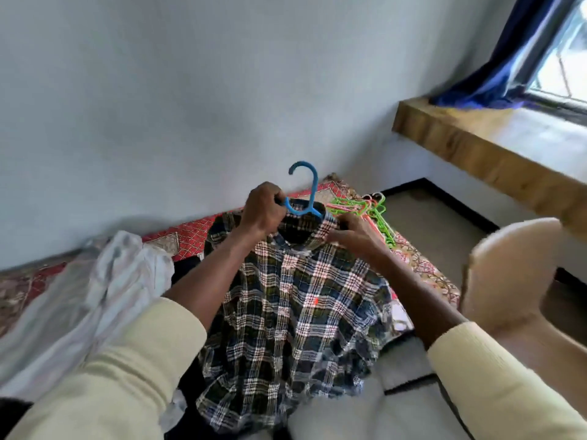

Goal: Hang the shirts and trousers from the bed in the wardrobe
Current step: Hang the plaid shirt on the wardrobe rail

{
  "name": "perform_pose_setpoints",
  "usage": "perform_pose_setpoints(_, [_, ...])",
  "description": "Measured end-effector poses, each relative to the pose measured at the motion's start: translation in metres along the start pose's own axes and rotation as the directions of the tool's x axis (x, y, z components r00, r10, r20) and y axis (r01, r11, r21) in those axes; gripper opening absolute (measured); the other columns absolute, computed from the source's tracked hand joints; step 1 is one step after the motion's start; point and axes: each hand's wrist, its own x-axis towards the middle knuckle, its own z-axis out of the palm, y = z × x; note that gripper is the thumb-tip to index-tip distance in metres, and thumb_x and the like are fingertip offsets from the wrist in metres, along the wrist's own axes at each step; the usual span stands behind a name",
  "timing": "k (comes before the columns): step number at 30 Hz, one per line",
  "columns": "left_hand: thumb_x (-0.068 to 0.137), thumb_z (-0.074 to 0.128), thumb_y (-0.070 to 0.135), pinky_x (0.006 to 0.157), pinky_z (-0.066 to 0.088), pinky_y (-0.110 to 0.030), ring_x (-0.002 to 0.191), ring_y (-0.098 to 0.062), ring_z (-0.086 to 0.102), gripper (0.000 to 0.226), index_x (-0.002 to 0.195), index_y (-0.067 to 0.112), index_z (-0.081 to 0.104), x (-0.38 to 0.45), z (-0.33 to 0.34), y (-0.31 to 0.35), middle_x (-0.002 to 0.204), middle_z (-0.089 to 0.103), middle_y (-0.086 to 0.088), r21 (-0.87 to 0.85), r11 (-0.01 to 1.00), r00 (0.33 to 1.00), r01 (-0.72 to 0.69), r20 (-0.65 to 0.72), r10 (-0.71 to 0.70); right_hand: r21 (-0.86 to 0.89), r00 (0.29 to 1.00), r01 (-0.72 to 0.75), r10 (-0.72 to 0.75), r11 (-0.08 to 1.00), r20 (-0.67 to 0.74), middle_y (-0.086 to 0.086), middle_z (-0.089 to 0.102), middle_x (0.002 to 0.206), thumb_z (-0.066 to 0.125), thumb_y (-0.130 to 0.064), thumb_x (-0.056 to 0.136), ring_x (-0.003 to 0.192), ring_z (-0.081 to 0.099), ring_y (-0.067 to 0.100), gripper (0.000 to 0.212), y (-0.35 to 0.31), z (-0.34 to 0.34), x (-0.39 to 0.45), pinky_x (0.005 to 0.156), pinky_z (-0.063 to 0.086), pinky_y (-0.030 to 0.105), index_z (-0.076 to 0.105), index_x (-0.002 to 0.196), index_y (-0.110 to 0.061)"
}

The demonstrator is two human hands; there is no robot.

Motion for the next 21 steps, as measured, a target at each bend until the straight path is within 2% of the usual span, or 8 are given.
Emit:
perform_pose_setpoints(2, [0.074,0.074,0.0,0.063,0.037,-0.021,0.078,-0.02,0.061,0.009,0.075,0.005,0.067,-0.027,-0.031,0.041,0.091,0.068,-0.015,0.013,0.999,0.999,-0.036,0.02,0.036,0.031,1.0,0.005,-0.005,1.0,0.004,-0.005,0.061,0.074,0.068,-0.028,0.09,0.062,0.054,0.009,0.015,-0.029,-0.025,-0.038,0.057,0.04,0.024,0.064,0.09,-0.014])
perform_pose_setpoints(5, [0.074,0.075,0.002,0.066,0.044,-0.027,0.082,-0.029,0.063,0.008,0.077,0.003,0.068,-0.069,-0.076,0.099,0.091,0.067,-0.016,0.014,0.994,0.992,-0.104,0.068,0.103,-0.18,0.973,0.08,-0.117,0.98,-0.2,-0.004,0.052,0.058,0.07,-0.02,0.087,0.055,0.047,0.015,0.023,-0.072,-0.049,-0.097,0.054,0.034,0.026,0.062,0.065,-0.015])
perform_pose_setpoints(8, [0.073,0.074,0.008,0.066,0.044,-0.028,0.084,-0.03,0.063,0.01,0.081,0.007,0.067,-0.101,-0.126,0.148,0.091,0.069,-0.014,0.072,0.994,0.992,-0.083,0.102,0.075,-0.529,0.88,0.22,-0.401,0.819,-0.256,0.005,0.069,0.095,0.062,-0.011,0.082,0.087,0.064,0.027,0.012,-0.117,-0.065,-0.161,0.075,0.044,0.031,0.073,0.087,-0.011])
perform_pose_setpoints(12, [0.077,0.073,0.016,0.064,0.039,-0.03,0.077,-0.026,0.057,0.015,0.08,0.012,0.058,-0.136,-0.183,0.188,0.083,0.063,-0.008,0.202,0.975,0.981,-0.087,0.187,0.049,-0.617,0.711,0.368,-0.638,0.695,-0.295,0.008,0.068,0.111,0.064,-0.018,0.087,0.1,0.063,0.032,0.016,-0.151,-0.076,-0.233,0.088,0.046,0.041,0.074,0.093,-0.007])
perform_pose_setpoints(15, [0.073,0.079,0.018,0.061,0.037,-0.028,0.072,-0.023,0.054,0.023,0.073,0.012,0.056,-0.157,-0.213,0.206,0.079,0.061,-0.007,0.14,0.974,0.962,-0.179,0.231,0.144,-0.311,0.783,0.262,-0.389,0.914,-0.485,0.006,0.064,0.106,0.068,-0.029,0.089,0.09,0.061,0.024,0.023,-0.179,-0.08,-0.275,0.078,0.048,0.036,0.068,0.093,-0.007])
perform_pose_setpoints(17, [0.068,0.084,0.015,0.057,0.036,-0.027,0.067,-0.019,0.053,0.025,0.071,0.007,0.06,-0.176,-0.223,0.214,0.073,0.062,-0.007,0.029,0.972,0.944,-0.233,0.247,0.218,-0.166,0.883,0.107,-0.171,0.98,-0.438,0.002,0.059,0.091,0.074,-0.037,0.084,0.075,0.053,0.016,0.034,-0.188,-0.091,-0.301,0.067,0.043,0.034,0.057,0.096,-0.01])
perform_pose_setpoints(19, [0.065,0.085,0.01,0.058,0.036,-0.027,0.064,-0.016,0.051,0.024,0.071,0.002,0.063,-0.197,-0.225,0.218,0.069,0.06,-0.004,-0.086,0.963,0.937,-0.256,0.225,0.269,-0.323,0.979,-0.039,-0.028,0.946,-0.201,0.001,0.058,0.092,0.077,-0.03,0.082,0.08,0.053,0.016,0.042,-0.189,-0.105,-0.333,0.069,0.041,0.031,0.053,0.111,-0.01])
perform_pose_setpoints(21, [0.065,0.084,0.006,0.057,0.037,-0.028,0.064,-0.015,0.05,0.024,0.072,0.005,0.061,-0.227,-0.225,0.225,0.07,0.059,-0.002,-0.187,0.938,0.933,-0.293,0.158,0.323,-0.566,0.992,-0.063,-0.012,0.822,-0.128,0.01,0.066,0.097,0.07,-0.018,0.086,0.09,0.063,0.024,0.031,-0.185,-0.108,-0.369,0.075,0.046,0.03,0.062,0.111,-0.004])
